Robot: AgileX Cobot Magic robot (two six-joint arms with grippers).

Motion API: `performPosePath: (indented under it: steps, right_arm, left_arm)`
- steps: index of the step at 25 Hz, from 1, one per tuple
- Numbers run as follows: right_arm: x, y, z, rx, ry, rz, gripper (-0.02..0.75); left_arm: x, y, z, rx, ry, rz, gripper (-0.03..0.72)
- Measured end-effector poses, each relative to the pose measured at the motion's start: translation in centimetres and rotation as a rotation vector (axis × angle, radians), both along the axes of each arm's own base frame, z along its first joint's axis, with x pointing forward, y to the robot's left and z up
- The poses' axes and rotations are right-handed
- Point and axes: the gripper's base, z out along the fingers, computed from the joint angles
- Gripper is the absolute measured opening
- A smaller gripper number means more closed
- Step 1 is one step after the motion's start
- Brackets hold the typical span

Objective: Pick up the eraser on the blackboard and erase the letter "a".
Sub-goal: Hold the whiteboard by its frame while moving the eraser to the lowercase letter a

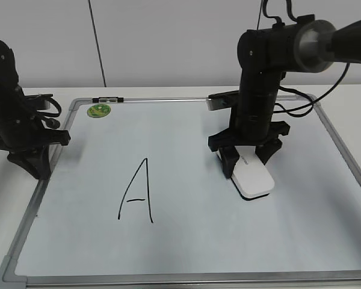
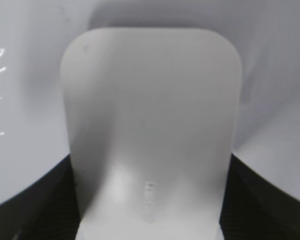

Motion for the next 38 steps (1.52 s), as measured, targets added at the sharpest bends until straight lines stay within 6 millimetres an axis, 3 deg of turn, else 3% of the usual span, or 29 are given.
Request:
performPosePath:
  steps: [5,22,31,38]
  right_arm:
    - [-0.5,1.3,0.0,0.008,0.004,0.027,0.531]
    - [-0.2,0.8,-0.1,-0.007,0.000,0.011,0.531]
    - [0.6,-1.5,0.0,0.018,0.008,-0.064,0.531]
    - [1.8,-5.8,0.3,0.003,-0.003,-0.159,0.531]
  left_arm:
    - [0.0,0.0,0.0,0.000,0.000,0.000,0.055]
    - [0.0,0.0,0.0,0.005,0.001,-0.004,0.053]
    - [0.0,0.1,0.0,0.010,0.001,-0.007,0.053]
    - [0.0,0.1,0.0,0.011,0.002,-0.008,0.054]
